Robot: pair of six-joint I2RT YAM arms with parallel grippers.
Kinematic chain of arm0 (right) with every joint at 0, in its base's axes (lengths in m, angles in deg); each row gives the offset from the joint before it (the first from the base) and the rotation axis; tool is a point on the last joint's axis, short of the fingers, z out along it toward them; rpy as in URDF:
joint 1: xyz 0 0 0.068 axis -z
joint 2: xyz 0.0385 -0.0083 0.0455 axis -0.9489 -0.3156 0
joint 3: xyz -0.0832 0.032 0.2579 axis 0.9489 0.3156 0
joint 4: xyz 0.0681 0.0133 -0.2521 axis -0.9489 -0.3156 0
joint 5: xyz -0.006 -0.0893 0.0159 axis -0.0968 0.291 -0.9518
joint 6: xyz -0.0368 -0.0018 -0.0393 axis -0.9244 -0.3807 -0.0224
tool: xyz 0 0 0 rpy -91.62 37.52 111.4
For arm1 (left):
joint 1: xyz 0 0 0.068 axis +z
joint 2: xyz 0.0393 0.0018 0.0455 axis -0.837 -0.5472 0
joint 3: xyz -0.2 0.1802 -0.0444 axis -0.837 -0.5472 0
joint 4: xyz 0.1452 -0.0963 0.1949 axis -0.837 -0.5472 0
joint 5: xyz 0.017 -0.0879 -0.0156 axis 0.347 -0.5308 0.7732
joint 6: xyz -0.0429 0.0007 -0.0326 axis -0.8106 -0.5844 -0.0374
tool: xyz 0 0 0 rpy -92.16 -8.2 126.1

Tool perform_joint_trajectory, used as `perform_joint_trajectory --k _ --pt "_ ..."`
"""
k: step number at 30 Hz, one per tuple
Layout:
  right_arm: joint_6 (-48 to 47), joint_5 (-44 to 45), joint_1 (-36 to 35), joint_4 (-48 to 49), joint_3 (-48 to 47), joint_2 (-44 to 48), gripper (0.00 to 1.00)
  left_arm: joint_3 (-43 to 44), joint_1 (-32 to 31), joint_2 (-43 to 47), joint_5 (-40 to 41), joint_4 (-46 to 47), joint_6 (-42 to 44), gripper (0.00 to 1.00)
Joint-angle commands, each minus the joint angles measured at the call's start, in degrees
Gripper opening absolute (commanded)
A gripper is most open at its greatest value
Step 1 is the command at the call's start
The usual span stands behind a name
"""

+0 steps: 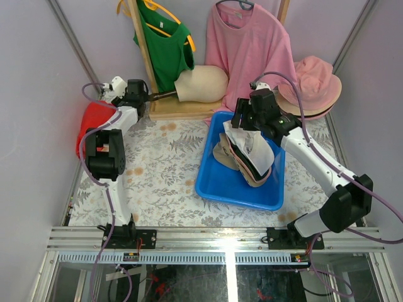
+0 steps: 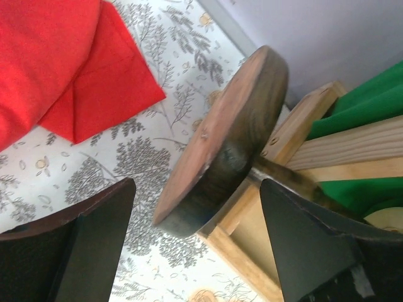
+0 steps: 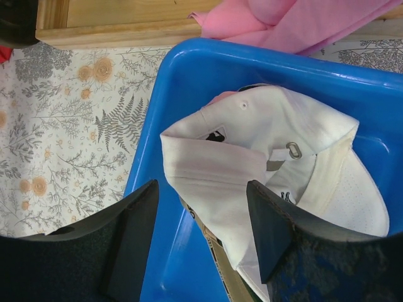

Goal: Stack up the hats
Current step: Move the bin to the center of the board, then adjust the hat stand at the center of the board.

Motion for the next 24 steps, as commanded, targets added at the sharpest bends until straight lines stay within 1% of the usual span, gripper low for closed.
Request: perform_joint_trajectory --k 1,2,5,10,14,15,17,20,22,24 --pt "-0.7 -1.1 -0.8 3.5 -3.2 -0.7 0.65 -1.8 0.1 -0.4 1.6 12.3 1.4 0.8" --pt "-0.8 -1.2 -0.9 3.5 -3.3 -1.0 0.65 -2.2 0.1 -0.9 1.0 14.4 2.1 0.8" --pt "-0.8 -0.8 -1.2 3.6 -3.6 -1.3 0.64 0.2 0.1 -3.1 0.1 13.2 2.7 0.78" --pt "-0.8 -0.4 -1.3 3.2 -3.6 -1.5 0.64 1.3 0.2 -5.2 -1.2 12.1 2.9 0.69" --pt "-0.8 0.1 -1.7 3.0 -3.9 -1.8 0.64 -0.1 0.4 -5.6 -2.7 12.6 2.3 0.54" --pt "-0.8 0.2 -1.9 2.9 -4.0 -1.9 0.64 -0.6 0.5 -5.6 -3.0 12.8 2.2 0.48" --pt "-0.8 0.4 -2.2 2.8 -4.2 -2.2 0.64 -2.1 0.6 -5.1 -3.3 13.2 1.9 0.34" --pt "-0.9 0.8 -2.8 2.8 -4.4 -2.6 0.64 -5.0 0.6 -3.8 -3.4 14.8 1.9 0.18" --pt "-0.9 1.2 -3.2 2.8 -4.6 -2.7 0.63 -6.8 0.6 -2.7 -3.5 15.9 2.0 0.11" --pt "-0.9 1.1 -3.3 2.8 -4.8 -2.8 0.63 -8.6 0.6 -2.0 -3.9 17.0 2.3 0.07"
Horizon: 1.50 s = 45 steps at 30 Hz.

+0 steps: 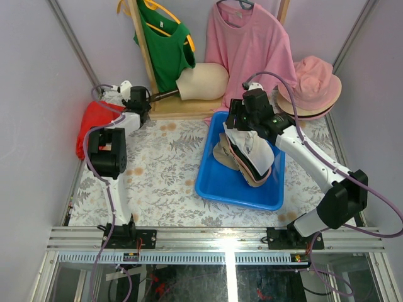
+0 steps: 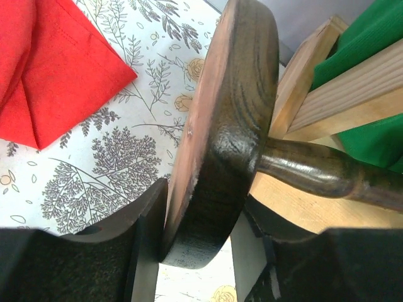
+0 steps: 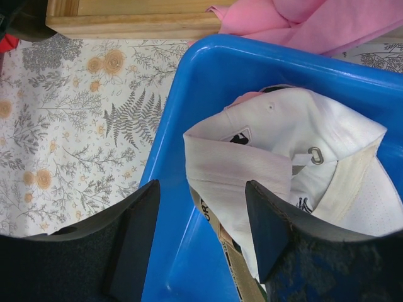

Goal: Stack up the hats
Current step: Adjust the hat stand at the center of the board.

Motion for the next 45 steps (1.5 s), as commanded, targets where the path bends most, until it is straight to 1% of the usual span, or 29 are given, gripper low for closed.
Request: perform_joint_trajectory --k 1,4,9,12,18,26,45 --pt "-0.8 1.1 -1.0 1.8 -3.2 -0.1 0.63 -4.3 0.9 0.8 2.9 6.9 -7.3 0.05" --pt "-1.0 1.2 -1.4 1.8 -3.2 -0.1 0.63 -7.2 0.9 2.5 2.1 8.6 -6.6 0.0" --pt "-1.1 1.4 -1.6 2.2 -2.8 0.0 0.63 -13.4 0.9 8.0 2.2 11.8 -5.6 0.0" --pt "-1.1 1.6 -1.8 2.3 -2.4 0.5 0.63 -16.0 0.9 11.0 2.5 12.1 -4.9 0.0" --pt "-1.3 2.6 -2.8 2.9 -1.4 1.3 0.63 -21.1 1.0 16.4 0.4 12.9 -7.4 0.0" --pt "-1.3 3.6 -3.6 4.7 0.5 1.5 0.62 -29.6 1.0 22.0 -3.3 20.1 -8.2 0.0" --pt "-2.4 5.6 -3.8 6.9 2.7 1.6 0.62 -40.0 1.0 28.5 -10.6 31.2 -16.0 0.0"
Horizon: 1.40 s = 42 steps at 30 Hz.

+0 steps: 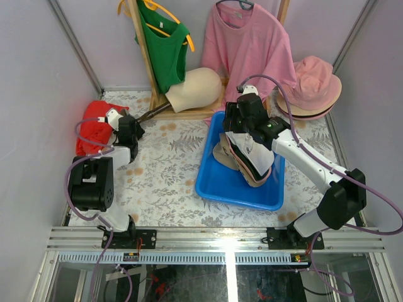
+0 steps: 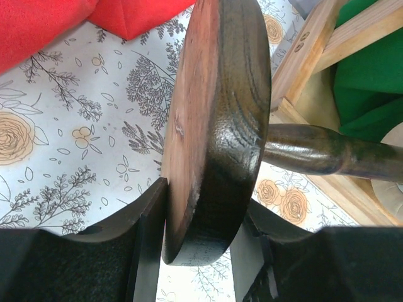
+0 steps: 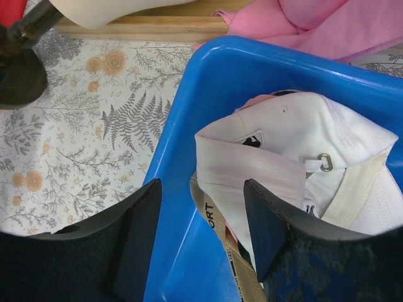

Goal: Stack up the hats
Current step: Adjust the hat stand at the center of the board.

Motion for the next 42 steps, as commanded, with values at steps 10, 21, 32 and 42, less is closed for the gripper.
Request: perform_joint_trajectory --k 10,21,32,42 --pt "-2.8 5.3 -0.6 2.7 -1.8 2.1 0.62 -7.6 0.2 4.7 -10.4 21.9 -13.7 0.0" --pt "-3.2 8.7 1.7 2.7 -4.1 1.6 0.64 -10.9 0.2 4.0 -20.0 29.9 -17.1 0.0" --pt "-3.5 11.5 6.0 2.1 -4.2 4.7 0.64 -15.7 0.0 1.7 -25.5 37.9 -22.8 0.0" --pt "-3.6 12.1 8.6 2.2 -5.2 5.7 0.64 -20.2 -1.9 -0.1 -28.6 43.9 -26.7 0.0"
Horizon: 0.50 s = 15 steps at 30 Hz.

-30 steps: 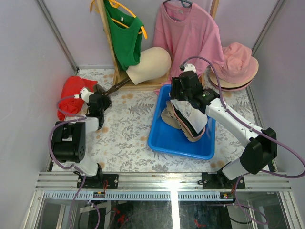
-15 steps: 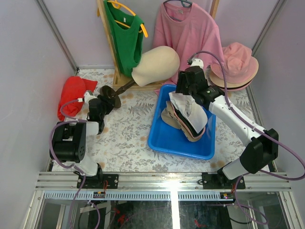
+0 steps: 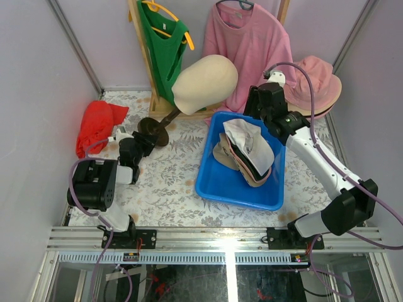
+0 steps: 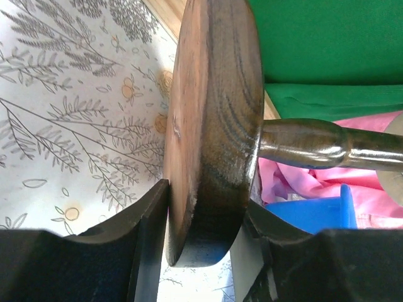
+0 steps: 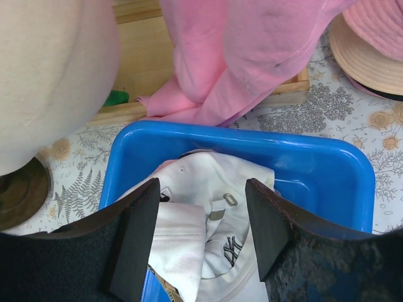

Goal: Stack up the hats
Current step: Adjust the hat stand at the center of the board.

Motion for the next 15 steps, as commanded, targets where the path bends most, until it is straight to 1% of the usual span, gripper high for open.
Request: perform_joint_trajectory --k 1,6,9,15 --pt "-0.6 1.8 1.0 1.9 -3.1 1.7 0.64 -1.2 -1.5 -0.5 -5.0 14.7 -7.4 0.0" --pt "-0.8 1.8 1.3 2.5 -4.0 1.0 0.64 -3.3 -3.4 -2.5 -6.0 17.4 -8.8 0.0" --pt "-1.0 1.5 1.4 2.7 -5.1 0.3 0.64 -5.5 -4.2 -4.1 -6.3 20.7 -10.7 0.0" --pt "-1.3 0.1 1.4 4.1 -6.1 -0.9 0.64 -8.7 -6.8 -5.9 -4.7 23.3 -11.9 0.0"
